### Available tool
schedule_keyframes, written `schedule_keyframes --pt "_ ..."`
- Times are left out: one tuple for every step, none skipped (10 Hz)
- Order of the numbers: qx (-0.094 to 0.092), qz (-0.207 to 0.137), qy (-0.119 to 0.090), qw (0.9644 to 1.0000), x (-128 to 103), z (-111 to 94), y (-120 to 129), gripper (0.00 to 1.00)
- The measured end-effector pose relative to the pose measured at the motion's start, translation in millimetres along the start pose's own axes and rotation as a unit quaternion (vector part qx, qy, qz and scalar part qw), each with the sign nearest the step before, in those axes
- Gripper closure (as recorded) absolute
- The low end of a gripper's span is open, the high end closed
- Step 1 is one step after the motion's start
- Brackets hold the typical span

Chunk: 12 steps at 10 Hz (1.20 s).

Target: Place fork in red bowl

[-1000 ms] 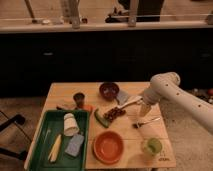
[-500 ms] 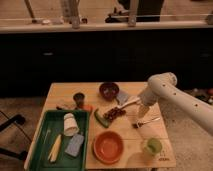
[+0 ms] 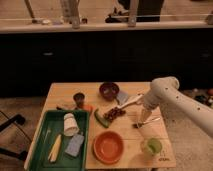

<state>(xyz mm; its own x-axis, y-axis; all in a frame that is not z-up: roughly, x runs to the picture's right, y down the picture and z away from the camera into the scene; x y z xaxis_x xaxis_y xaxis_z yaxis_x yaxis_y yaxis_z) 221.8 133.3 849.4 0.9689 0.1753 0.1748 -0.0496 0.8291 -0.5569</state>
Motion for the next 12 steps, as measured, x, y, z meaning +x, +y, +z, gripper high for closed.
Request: schedule_keyframes --pt "-0.003 -0.001 -0.003 1.0 4 3 2 0.2" --pt "-0.005 -0.001 -0.007 1.0 9 5 3 0.2" --pt "-0.008 -0.002 -0.011 0.9999 12 8 3 0.2" --pt "-0.013 -0.004 -0.016 0.9998 15 11 4 0.2" --pt "-0.016 -0.006 -0.018 0.9997 16 13 4 0.2" --pt "-0.021 -0.009 -0.02 0.9995 17 17 6 0.2" --pt "-0.026 -0.01 -0.022 0.9994 19 20 8 0.2" --pt "-0.031 -0.01 -0.023 0.9992 21 24 11 0.2" --pt "-0.034 -0.01 -0.024 0.9991 23 26 14 0.2" --pt "-0.035 -0.009 -0.026 0.999 25 27 16 0.2" --pt "-0.035 -0.008 -0.027 0.999 27 29 19 0.2" --pt "-0.035 -0.008 -0.027 0.999 28 29 20 0.2"
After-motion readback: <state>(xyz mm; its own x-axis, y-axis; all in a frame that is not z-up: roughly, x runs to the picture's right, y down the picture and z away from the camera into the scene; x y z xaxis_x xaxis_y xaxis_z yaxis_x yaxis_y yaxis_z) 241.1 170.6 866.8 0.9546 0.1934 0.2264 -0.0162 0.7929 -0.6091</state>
